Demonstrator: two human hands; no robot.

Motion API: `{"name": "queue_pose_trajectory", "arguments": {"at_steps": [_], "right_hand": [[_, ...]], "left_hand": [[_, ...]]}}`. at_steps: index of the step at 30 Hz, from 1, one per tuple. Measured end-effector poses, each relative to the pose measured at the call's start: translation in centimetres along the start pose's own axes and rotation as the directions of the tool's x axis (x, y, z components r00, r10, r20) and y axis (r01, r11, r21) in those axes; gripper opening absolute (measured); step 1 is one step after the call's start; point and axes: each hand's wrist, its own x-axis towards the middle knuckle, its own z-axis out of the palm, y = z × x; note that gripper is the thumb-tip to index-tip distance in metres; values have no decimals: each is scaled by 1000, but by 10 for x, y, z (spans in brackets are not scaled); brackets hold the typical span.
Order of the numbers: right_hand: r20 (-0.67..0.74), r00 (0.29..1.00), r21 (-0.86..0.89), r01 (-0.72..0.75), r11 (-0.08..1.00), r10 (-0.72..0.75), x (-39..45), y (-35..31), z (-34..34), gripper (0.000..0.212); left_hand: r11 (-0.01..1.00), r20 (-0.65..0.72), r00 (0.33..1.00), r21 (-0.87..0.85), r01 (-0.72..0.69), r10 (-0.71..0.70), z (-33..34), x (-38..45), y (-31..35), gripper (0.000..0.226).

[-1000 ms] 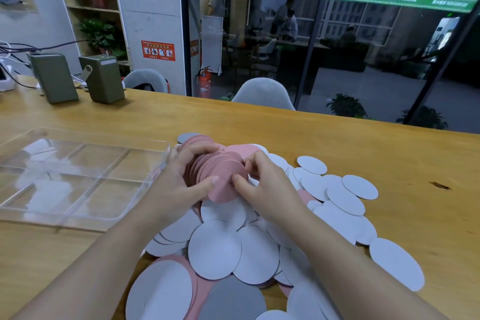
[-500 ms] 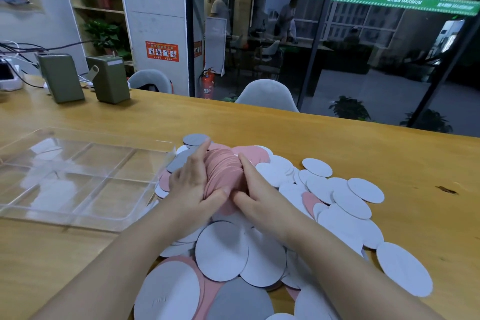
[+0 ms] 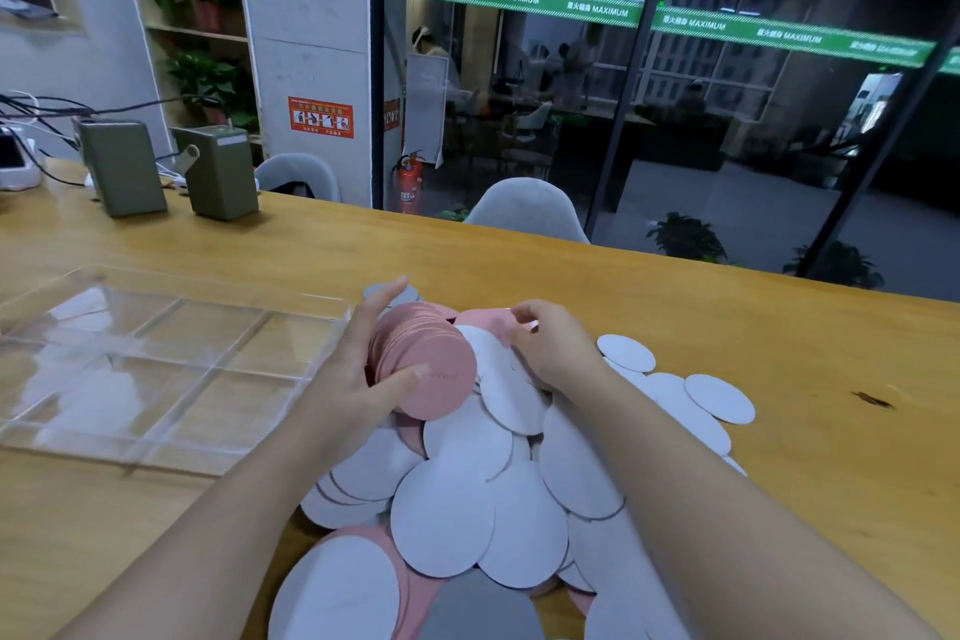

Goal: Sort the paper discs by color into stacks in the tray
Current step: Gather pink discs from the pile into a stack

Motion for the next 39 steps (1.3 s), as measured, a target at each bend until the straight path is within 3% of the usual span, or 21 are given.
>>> {"name": "queue_pose_trajectory", "arguments": {"at_steps": [5, 10, 19, 25, 28, 31, 34, 39], "right_hand": [[132, 991, -121, 9, 993, 7, 29, -3, 8, 42], [240, 969, -106, -25, 994, 50, 38, -3, 6, 39], [121, 992, 78, 35, 996, -44, 26, -4, -1, 9], [-41, 994, 168, 105, 980, -100, 12, -5, -14, 19], [-144, 962, 123, 251, 960, -232, 2, -6, -23, 13], [-245, 915, 206, 372, 905, -320, -19, -8, -32, 23], [-250, 874, 265, 475, 839, -416, -42, -7, -37, 27], [-256, 836, 289, 545, 787, -485, -63, -4, -33, 15]], "left_hand": [[1000, 32, 999, 11, 9, -9, 1, 0, -3, 56], [999, 59, 998, 29, -35, 33, 2, 0, -1, 49], [997, 68, 995, 11, -71, 70, 3, -1, 2, 51], [998, 50, 997, 33, -53, 52, 5, 0, -2, 46], [999, 44, 999, 22, -27, 26, 6, 0, -4, 44], [999, 62, 997, 17, -39, 38, 7, 0, -2, 45], [999, 71, 997, -6, -34, 34, 8, 0, -2, 44], [999, 86, 995, -32, -44, 46, 8, 0, -1, 42]]}}
